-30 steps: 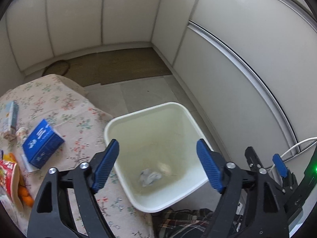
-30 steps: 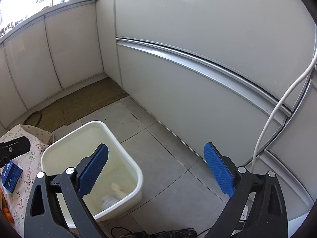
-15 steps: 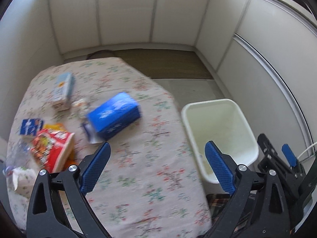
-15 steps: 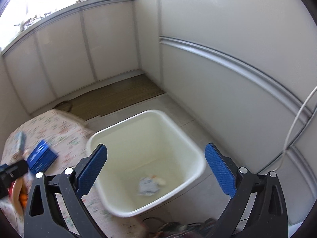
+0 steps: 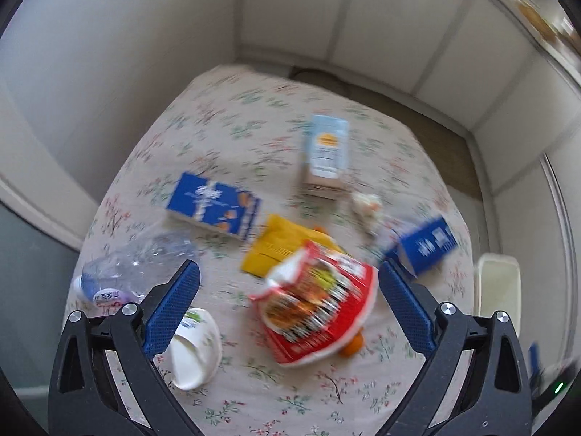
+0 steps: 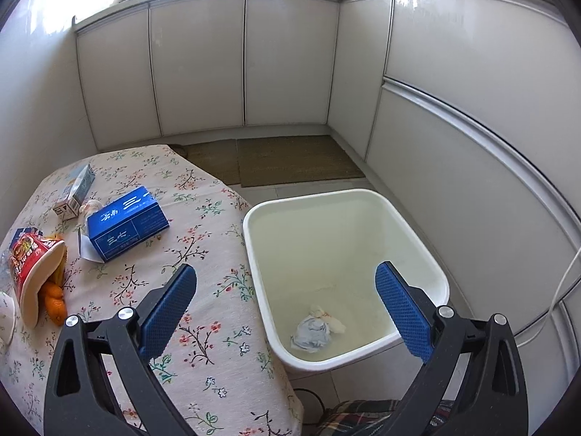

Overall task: Collect trash
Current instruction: 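Grasp the blue biscuit box with the left gripper and lift it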

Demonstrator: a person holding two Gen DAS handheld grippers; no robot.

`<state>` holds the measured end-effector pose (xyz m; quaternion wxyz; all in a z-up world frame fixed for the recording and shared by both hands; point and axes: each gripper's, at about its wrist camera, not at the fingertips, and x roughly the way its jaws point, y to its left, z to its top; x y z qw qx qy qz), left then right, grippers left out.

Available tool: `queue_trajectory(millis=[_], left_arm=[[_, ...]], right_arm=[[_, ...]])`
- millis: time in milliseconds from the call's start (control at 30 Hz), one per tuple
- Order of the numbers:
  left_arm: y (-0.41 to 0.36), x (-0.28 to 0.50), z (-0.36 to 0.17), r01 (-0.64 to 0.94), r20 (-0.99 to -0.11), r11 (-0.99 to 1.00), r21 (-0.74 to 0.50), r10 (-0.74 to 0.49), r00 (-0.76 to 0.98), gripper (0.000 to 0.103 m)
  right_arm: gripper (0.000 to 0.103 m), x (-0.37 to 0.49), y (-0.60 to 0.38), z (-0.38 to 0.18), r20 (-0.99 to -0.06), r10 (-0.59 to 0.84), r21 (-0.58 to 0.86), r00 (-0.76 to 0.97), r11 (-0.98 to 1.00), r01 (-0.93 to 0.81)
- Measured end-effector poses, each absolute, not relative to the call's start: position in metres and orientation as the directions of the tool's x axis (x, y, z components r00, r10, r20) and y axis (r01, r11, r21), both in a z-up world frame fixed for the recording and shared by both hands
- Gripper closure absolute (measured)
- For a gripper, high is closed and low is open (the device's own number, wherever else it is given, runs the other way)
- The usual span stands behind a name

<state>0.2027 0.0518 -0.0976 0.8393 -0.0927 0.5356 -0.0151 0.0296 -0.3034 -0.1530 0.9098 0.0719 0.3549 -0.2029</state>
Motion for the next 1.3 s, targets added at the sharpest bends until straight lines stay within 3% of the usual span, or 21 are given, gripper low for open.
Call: queue_trajectory(millis=[233,533,733,833,867,967,1167,1300], left_arm=[[0.129,0.260,-0.155,-0.473,-0.939,0.823,-0.315,-0.198,0.282,0.008],[0.142,0.294,-0.198,-0.693,-0.970,0.687,-0.220,-0.076,0.233,0.008],[0.129,0.309,-0.225,-0.695,-0.976,0.685,-0.217,-0.169,0.138,0.008],[0.118,0.307,-0.215,-0.632,-0.976,0.745,-0.211,-0.123,0.181,0.024],[0.114,0.306,-0.213,-0.608,-0.971,0.761,-0.227,-0.128,0.202,0.036],[0.106,0.301,-0.205,-0.534,-0.955,0.798,-0.280,-0.174,0.241,0.044],[0.113,0.277,-0.170,-0.393,-0.894,0.822,-0.411,-0.280,0.349,0.048],[0.112,0.244,-0.124,-0.257,-0.823,0.837,-0.482,-0.332,0.462,0.048]], right_arm=[[0.007,0.032,-0.300,-0.161,-0.707,-0.299,-0.008,0.640,0.909,0.416],[0.007,0.043,-0.300,-0.174,-0.739,-0.253,0.006,0.625,0.925,0.381],[0.007,0.048,-0.303,-0.182,-0.762,-0.235,0.020,0.603,0.923,0.385],[0.007,0.048,-0.302,-0.182,-0.762,-0.237,0.014,0.603,0.925,0.380],[0.007,0.049,-0.301,-0.182,-0.762,-0.237,0.010,0.603,0.926,0.377],[0.007,0.051,-0.295,-0.181,-0.761,-0.235,-0.008,0.604,0.935,0.355],[0.007,0.066,-0.275,-0.170,-0.756,-0.208,-0.031,0.620,0.958,0.285],[0.007,0.112,-0.252,-0.146,-0.772,-0.091,0.064,0.629,0.974,0.219]])
